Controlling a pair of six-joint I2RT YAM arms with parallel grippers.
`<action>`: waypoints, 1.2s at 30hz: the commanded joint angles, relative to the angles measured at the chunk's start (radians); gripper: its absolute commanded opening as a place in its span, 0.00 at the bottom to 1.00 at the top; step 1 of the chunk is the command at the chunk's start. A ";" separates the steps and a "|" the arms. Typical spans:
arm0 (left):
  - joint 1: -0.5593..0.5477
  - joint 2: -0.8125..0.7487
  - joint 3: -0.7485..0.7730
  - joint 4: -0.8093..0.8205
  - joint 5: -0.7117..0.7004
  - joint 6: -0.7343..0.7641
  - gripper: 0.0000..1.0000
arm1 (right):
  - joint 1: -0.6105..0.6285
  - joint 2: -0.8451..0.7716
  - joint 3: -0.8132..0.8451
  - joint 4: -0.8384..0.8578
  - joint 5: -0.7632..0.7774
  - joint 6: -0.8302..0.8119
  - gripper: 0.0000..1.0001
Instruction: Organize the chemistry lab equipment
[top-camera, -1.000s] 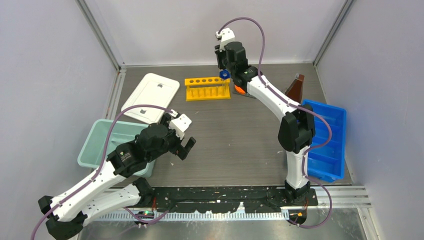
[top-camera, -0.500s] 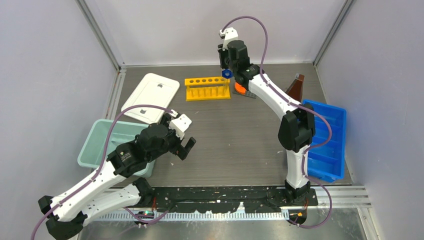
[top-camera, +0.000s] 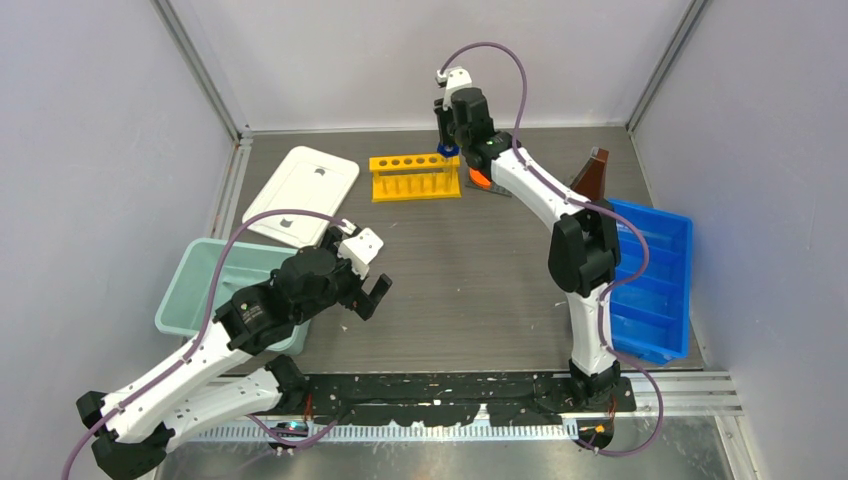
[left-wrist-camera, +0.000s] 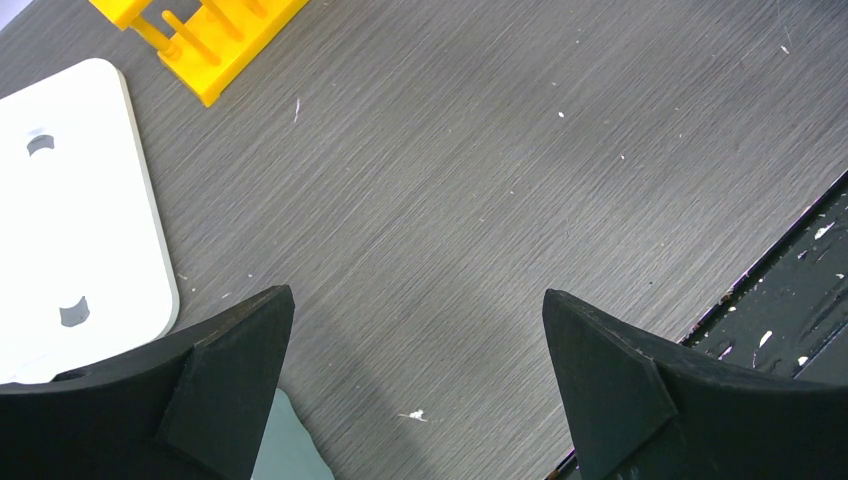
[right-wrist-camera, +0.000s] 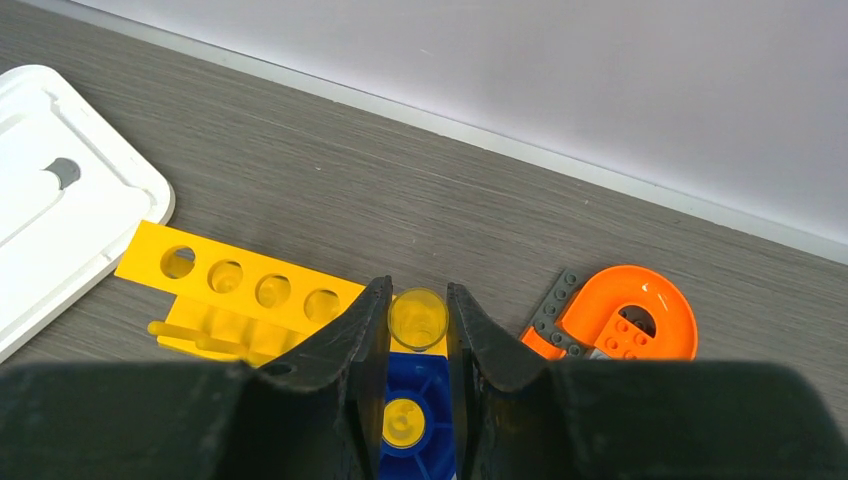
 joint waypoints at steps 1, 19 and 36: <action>0.002 -0.002 -0.003 0.032 0.010 0.011 1.00 | -0.007 0.002 0.064 0.022 -0.013 0.007 0.24; 0.002 -0.001 -0.003 0.034 0.012 0.012 1.00 | -0.018 0.060 0.080 0.014 -0.035 0.060 0.24; 0.002 -0.001 -0.004 0.034 0.012 0.014 1.00 | -0.022 0.079 0.082 0.003 -0.048 0.075 0.27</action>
